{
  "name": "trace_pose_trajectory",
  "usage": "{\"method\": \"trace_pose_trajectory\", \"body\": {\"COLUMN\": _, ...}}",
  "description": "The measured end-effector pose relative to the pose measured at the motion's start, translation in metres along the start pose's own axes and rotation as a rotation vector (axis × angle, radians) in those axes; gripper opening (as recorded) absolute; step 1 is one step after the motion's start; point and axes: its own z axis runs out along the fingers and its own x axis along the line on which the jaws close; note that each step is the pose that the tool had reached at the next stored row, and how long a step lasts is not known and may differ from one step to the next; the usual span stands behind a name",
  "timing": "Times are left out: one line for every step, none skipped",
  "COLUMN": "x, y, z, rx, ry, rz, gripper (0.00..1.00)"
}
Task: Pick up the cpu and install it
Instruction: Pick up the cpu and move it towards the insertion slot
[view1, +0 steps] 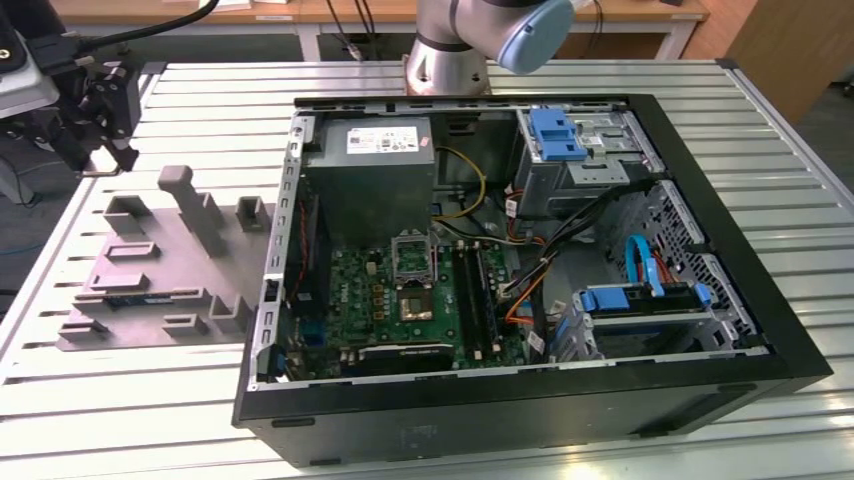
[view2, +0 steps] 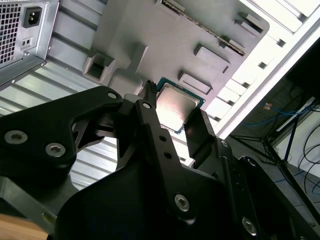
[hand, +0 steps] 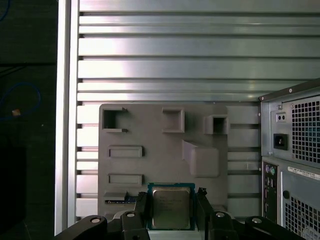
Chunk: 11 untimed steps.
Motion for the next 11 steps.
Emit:
{"method": "trace_pose_trajectory", "body": {"x": -0.0001, "y": 0.0, "z": 0.0, "rx": 0.0, "ry": 0.0, "rz": 0.0, "gripper": 0.47}}
{"method": "trace_pose_trajectory", "body": {"x": -0.0001, "y": 0.0, "z": 0.0, "rx": 0.0, "ry": 0.0, "rz": 0.0, "gripper": 0.47}}
{"method": "trace_pose_trajectory", "body": {"x": -0.0002, "y": 0.0, "z": 0.0, "rx": -0.0001, "ry": 0.0, "rz": 0.0, "gripper": 0.47}}
{"method": "trace_pose_trajectory", "body": {"x": -0.0004, "y": 0.0, "z": 0.0, "rx": -0.0001, "ry": 0.0, "rz": 0.0, "gripper": 0.47}}
{"method": "trace_pose_trajectory", "body": {"x": -0.0009, "y": 0.0, "z": 0.0, "rx": 0.0, "ry": 0.0, "rz": 0.0, "gripper": 0.47}}
{"method": "trace_pose_trajectory", "body": {"x": -0.0013, "y": 0.0, "z": -0.0001, "rx": 0.0, "ry": 0.0001, "rz": 0.0, "gripper": 0.47}}
{"method": "trace_pose_trajectory", "body": {"x": -0.0019, "y": 0.0, "z": 0.0, "rx": 0.0, "ry": 0.0, "rz": 0.0, "gripper": 0.47}}
{"method": "trace_pose_trajectory", "body": {"x": -0.0027, "y": 0.0001, "z": 0.0, "rx": 0.0, "ry": 0.0001, "rz": 0.0, "gripper": 0.47}}
{"method": "trace_pose_trajectory", "body": {"x": -0.0035, "y": 0.0, "z": 0.0, "rx": 0.0, "ry": 0.0, "rz": 0.0, "gripper": 0.47}}
{"method": "trace_pose_trajectory", "body": {"x": -0.0043, "y": 0.0001, "z": 0.0, "rx": 0.0, "ry": 0.0, "rz": 0.0, "gripper": 0.47}}
{"method": "trace_pose_trajectory", "body": {"x": -0.0051, "y": 0.0001, "z": 0.0, "rx": 0.0, "ry": 0.0, "rz": 0.0, "gripper": 0.47}}
